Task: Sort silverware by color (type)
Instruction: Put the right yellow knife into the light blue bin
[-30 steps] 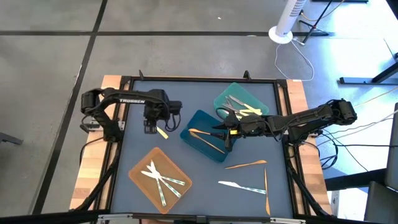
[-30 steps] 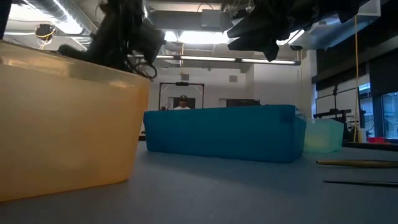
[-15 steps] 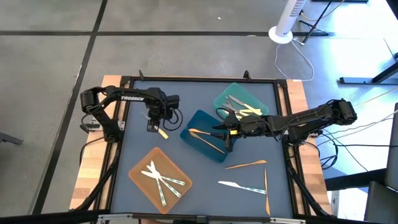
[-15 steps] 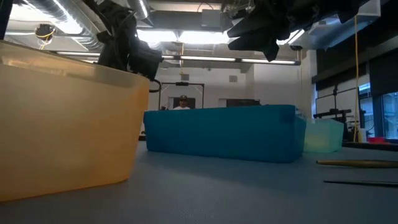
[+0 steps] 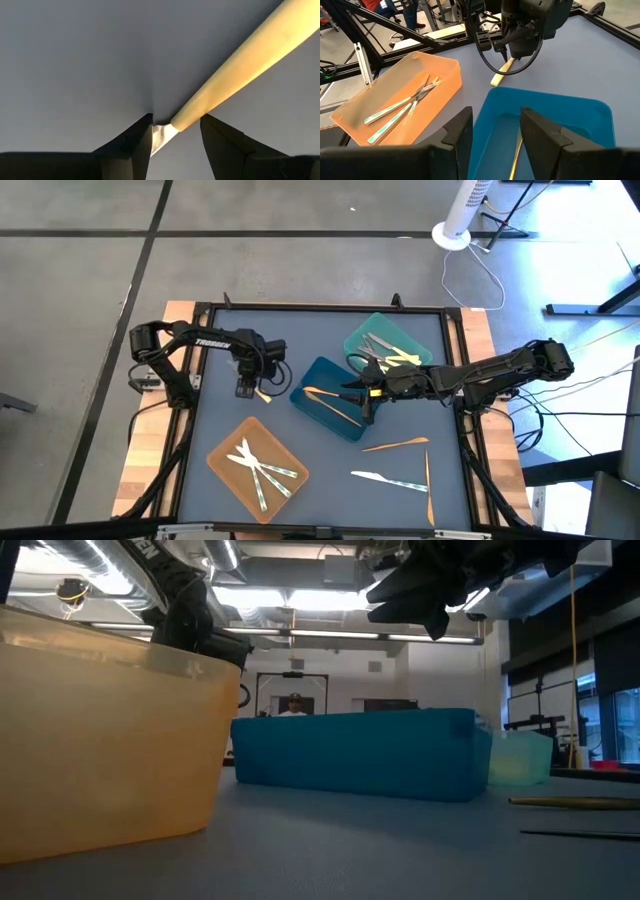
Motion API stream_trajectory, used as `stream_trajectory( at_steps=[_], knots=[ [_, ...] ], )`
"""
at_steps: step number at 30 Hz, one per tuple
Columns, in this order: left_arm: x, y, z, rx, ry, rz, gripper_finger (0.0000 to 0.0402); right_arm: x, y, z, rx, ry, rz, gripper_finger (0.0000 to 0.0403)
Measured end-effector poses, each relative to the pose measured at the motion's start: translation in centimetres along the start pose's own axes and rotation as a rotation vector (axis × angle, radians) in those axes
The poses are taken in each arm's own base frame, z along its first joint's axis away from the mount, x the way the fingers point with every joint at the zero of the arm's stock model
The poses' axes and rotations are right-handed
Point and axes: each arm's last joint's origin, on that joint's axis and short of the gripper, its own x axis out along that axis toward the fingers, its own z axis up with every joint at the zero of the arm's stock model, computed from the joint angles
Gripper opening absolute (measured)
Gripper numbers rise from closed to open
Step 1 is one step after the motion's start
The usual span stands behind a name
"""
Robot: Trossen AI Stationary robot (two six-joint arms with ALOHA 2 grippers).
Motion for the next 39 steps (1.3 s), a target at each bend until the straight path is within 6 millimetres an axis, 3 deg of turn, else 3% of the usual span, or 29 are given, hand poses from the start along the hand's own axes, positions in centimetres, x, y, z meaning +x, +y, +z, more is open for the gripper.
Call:
stream_trajectory(
  at_steps=[31, 39],
  knots=[
    [-0.04, 0.38, 0.99, -0.164, -0.103, 0.038, 0.0158, 0.00, -0.01, -0.04, 0.000, 0.004, -0.001, 0.0150],
    [-0.05, 0.41, 1.01, -0.167, -0.105, 0.045, 0.0112, 0.00, -0.01, -0.05, 0.000, 0.005, -0.001, 0.0150]
  ],
)
